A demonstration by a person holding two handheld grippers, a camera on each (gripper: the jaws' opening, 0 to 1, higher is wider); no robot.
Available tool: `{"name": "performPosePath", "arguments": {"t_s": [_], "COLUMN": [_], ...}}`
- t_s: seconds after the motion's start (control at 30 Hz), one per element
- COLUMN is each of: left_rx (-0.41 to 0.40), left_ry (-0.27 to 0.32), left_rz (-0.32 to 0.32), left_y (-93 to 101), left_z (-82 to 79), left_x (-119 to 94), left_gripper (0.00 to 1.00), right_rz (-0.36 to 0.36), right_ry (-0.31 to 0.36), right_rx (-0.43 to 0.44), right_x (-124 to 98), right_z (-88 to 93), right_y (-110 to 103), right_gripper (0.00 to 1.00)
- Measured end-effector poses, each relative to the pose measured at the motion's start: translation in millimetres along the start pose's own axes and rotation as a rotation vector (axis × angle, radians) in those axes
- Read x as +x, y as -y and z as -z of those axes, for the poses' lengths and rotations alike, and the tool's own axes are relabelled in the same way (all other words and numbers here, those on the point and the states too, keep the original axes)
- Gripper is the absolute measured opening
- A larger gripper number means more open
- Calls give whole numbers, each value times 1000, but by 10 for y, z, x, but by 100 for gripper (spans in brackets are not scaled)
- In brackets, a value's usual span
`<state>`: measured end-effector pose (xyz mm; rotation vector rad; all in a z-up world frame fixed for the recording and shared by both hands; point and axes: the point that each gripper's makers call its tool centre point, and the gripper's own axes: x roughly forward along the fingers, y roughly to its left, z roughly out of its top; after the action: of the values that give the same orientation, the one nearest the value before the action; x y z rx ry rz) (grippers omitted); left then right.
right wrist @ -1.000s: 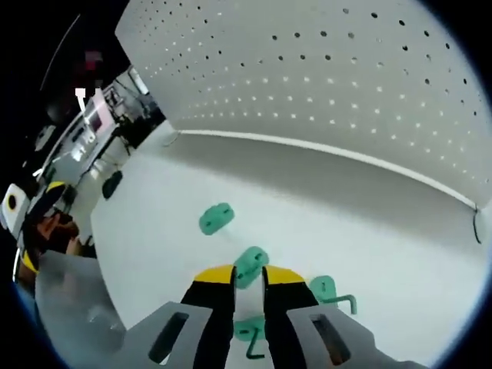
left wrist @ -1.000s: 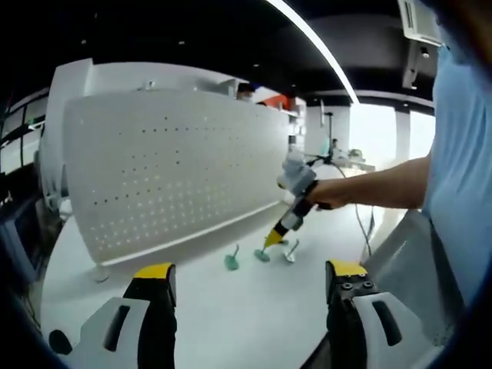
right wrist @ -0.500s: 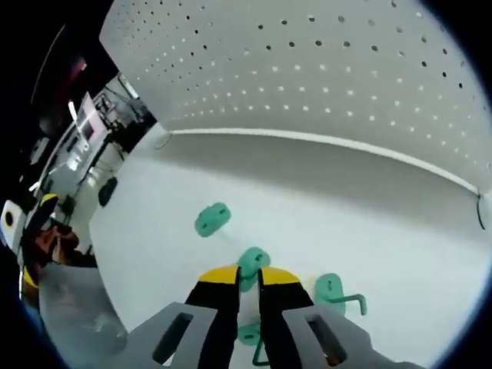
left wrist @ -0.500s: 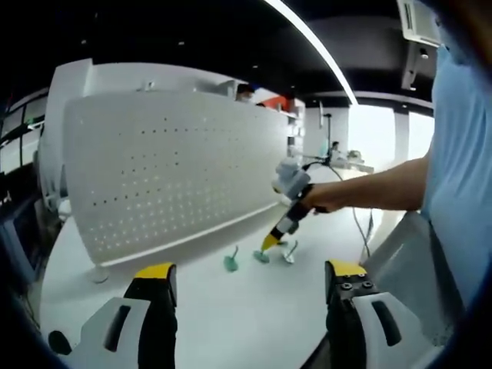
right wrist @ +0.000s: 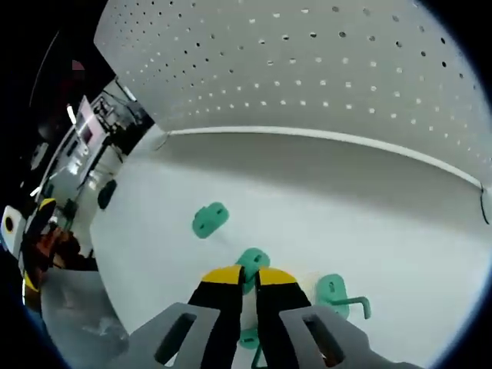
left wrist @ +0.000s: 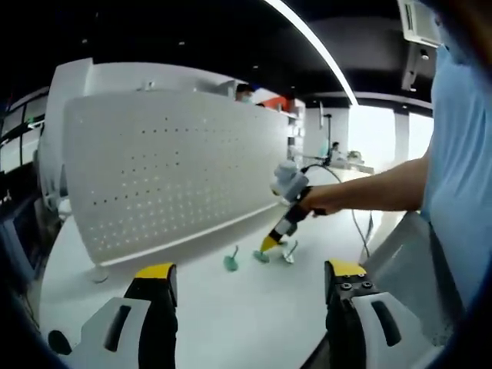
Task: Insert the hook assembly into the mounting plate slot until the hook locks in place.
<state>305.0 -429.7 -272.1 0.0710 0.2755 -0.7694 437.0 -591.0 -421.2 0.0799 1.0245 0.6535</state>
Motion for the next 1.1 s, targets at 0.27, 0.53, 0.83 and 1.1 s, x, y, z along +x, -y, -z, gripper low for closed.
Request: {"name": "performPosePath", "arguments": {"t_s": [0.27, 0.53, 0.83, 1.1], "left_rx": [-4, -1, 0, 3], "left_ry": [-1, 0, -2, -8], "left_rz": [-3, -6, -4, 5], "left_y": [7, -1, 0, 21], "left_z": [3, 1, 8, 18], "left_x": [3, 3, 6, 15], "left_gripper": [80, 80, 80, 79], "right_rz": [-13, -14, -16, -9], "right_ry": [0, 9, 46, 104], "right_rx": [14, 6, -2, -21], "right_x": [7, -6, -54, -161], "right_z": [8, 0, -82, -199], "right_y": [-9, -14, -34, -47], "right_gripper": [2, 1, 1, 1]}}
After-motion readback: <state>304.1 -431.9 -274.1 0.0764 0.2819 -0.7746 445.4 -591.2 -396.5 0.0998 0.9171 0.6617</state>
